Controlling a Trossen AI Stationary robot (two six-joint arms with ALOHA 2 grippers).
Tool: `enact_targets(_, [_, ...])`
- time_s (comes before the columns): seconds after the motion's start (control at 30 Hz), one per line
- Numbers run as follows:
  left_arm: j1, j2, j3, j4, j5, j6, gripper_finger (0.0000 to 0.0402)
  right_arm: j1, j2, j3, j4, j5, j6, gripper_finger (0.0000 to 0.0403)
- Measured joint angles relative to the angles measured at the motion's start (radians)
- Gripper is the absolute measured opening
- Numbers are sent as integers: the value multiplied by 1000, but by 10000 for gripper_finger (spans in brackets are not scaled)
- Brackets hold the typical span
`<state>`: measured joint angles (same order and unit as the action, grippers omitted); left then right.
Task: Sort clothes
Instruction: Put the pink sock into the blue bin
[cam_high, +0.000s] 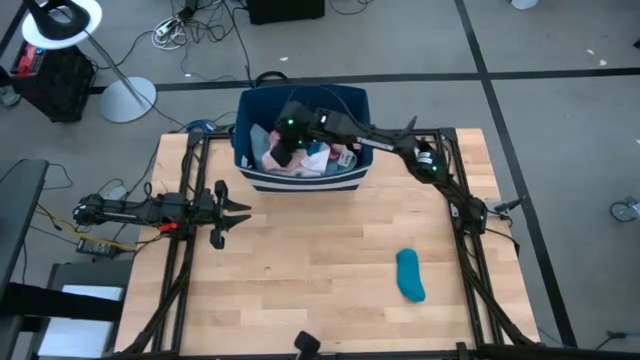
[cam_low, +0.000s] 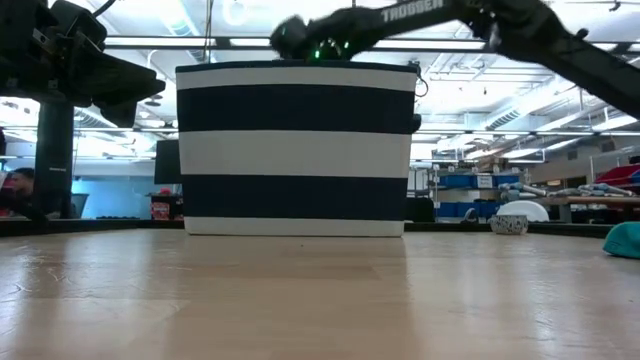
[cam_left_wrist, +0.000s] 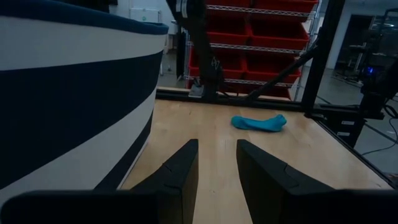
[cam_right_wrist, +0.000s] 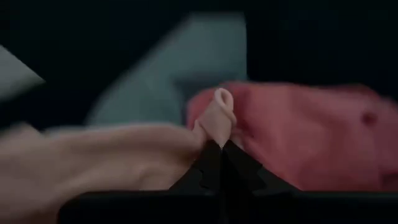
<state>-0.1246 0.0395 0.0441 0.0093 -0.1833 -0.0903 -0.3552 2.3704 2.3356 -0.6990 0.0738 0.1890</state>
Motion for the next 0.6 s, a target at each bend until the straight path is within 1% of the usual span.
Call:
enact_targets(0.2, [0, 0, 0, 0, 0, 0, 115, -11, 81, 7, -87, -64, 12, 4])
enact_targets(0.33, [0, 0, 0, 0, 0, 0, 115, -13, 121, 7, -101, -126, 40, 5])
enact_targets(0.47, [0, 0, 0, 0, 0, 0, 115, -10, 124, 5, -86, -144, 38, 14])
enact_targets(0.6, [0, 0, 0, 0, 0, 0, 115, -3, 98, -1, -70, -142, 4, 35])
